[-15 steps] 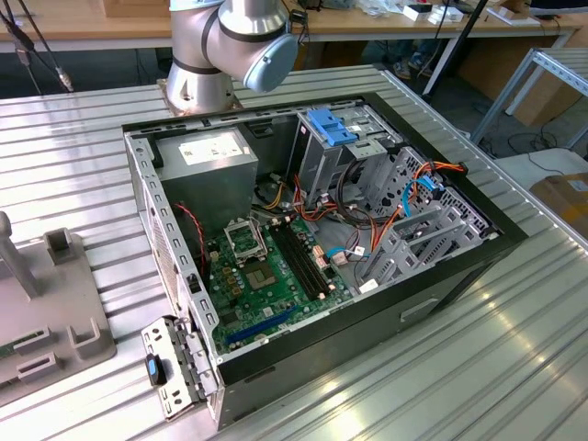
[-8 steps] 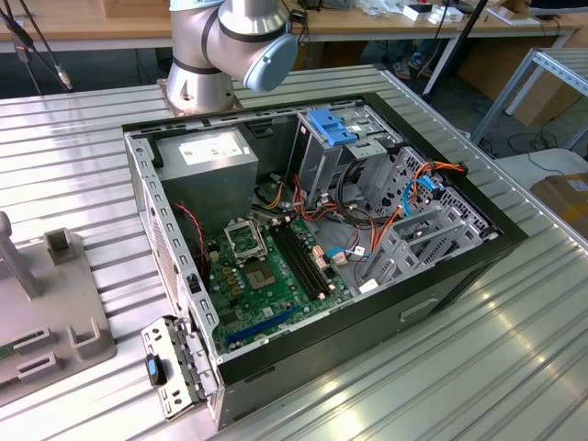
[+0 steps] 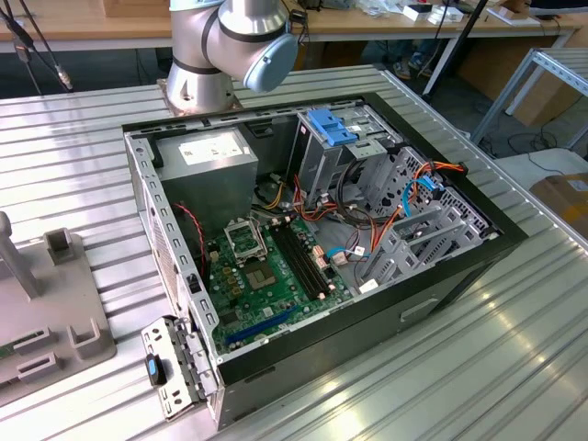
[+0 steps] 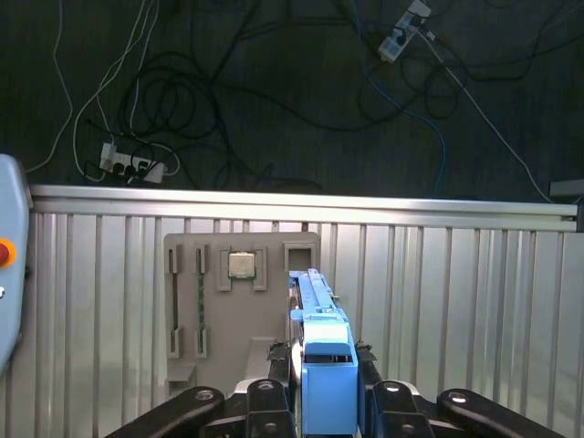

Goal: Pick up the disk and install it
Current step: 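Pick up the disk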

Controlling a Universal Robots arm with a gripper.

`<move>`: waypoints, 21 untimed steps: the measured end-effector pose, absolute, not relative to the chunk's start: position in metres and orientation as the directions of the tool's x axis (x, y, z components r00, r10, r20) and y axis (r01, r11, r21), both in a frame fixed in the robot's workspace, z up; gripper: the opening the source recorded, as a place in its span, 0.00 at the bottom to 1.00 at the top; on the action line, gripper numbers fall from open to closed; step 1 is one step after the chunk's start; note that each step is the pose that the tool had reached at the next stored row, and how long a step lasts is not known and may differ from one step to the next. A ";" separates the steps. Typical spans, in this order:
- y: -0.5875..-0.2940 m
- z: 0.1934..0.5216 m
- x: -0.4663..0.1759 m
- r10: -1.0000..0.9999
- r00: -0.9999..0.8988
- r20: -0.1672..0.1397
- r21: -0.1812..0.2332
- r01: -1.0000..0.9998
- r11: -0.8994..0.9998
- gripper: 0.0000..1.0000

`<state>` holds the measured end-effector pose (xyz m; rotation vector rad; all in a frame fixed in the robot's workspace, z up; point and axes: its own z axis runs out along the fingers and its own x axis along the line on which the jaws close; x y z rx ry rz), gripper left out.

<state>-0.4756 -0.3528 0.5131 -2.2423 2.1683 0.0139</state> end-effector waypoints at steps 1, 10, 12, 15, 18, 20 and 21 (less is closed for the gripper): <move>-0.353 0.513 -0.474 -0.999 0.034 -0.022 -0.010 -0.999 -0.034 0.37; -0.353 0.513 -0.461 -0.999 0.034 -0.022 -0.010 -0.999 -0.034 0.37; -0.353 0.513 -0.458 -0.999 0.034 -0.022 -0.010 -0.999 -0.034 0.37; -0.353 0.513 -0.452 -0.999 0.034 -0.022 -0.010 -0.999 -0.034 0.37; -0.353 0.513 -0.441 -0.999 0.034 -0.022 -0.010 -0.999 -0.033 0.37; -0.353 0.513 -0.438 -0.999 0.034 -0.022 -0.010 -0.999 -0.034 0.37; -0.353 0.513 -0.435 -0.999 0.034 -0.022 -0.010 -0.999 -0.034 0.37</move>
